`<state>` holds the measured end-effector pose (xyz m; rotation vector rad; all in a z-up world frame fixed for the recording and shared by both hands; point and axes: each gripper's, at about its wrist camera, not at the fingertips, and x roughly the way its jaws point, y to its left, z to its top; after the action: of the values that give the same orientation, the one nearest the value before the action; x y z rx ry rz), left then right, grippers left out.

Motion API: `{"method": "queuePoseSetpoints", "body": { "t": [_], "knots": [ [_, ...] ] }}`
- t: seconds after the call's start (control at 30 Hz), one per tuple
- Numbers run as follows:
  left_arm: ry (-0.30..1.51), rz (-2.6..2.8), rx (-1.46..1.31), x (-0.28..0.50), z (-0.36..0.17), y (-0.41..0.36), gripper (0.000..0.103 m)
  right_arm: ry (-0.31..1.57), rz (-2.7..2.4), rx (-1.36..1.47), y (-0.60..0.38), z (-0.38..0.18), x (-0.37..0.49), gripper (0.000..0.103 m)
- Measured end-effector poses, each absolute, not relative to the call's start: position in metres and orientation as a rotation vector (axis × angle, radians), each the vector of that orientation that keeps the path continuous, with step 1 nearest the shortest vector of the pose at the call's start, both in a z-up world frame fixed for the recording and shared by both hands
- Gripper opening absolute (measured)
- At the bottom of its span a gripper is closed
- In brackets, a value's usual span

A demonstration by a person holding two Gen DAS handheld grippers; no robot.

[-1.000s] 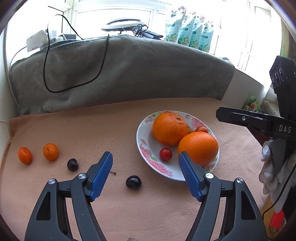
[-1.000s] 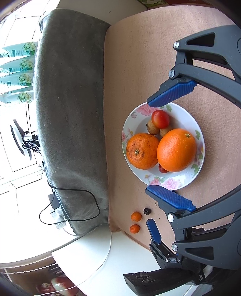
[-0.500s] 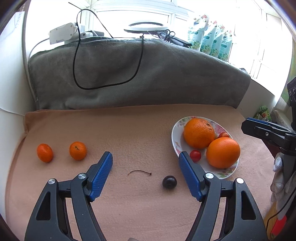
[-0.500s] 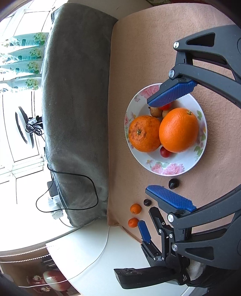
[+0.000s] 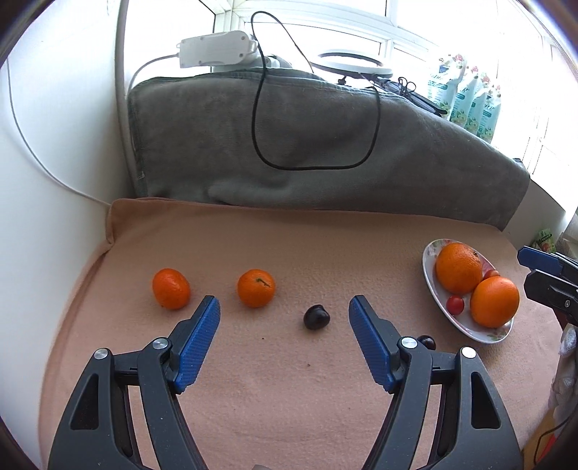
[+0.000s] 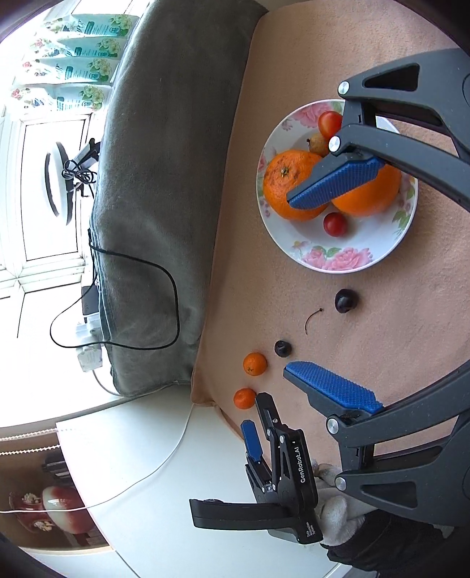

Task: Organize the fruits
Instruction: 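Move the right tool toward the dark cherry while the left tool approaches a tangerine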

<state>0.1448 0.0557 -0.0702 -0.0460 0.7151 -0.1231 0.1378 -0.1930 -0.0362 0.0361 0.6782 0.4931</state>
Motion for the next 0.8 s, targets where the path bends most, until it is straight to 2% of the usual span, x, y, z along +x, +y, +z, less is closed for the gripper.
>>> {"method": "queuePoseSetpoints", "body": {
  "t": [0.57, 0.73, 0.8],
  "knots": [
    [0.743, -0.049, -0.101, 0.158, -0.091, 0.127, 0.073, 0.771, 0.59, 0.012, -0.115, -0.063, 0.17, 0.088],
    [0.752, -0.049, -0.132, 0.168, -0.097, 0.14, 0.068, 0.808, 0.609, -0.008, -0.095, -0.075, 0.179, 0.082],
    [0.759, -0.049, -0.14, 0.174, -0.099, 0.145, 0.059, 0.823, 0.611, -0.012, -0.088, -0.08, 0.182, 0.082]
  ]
}}
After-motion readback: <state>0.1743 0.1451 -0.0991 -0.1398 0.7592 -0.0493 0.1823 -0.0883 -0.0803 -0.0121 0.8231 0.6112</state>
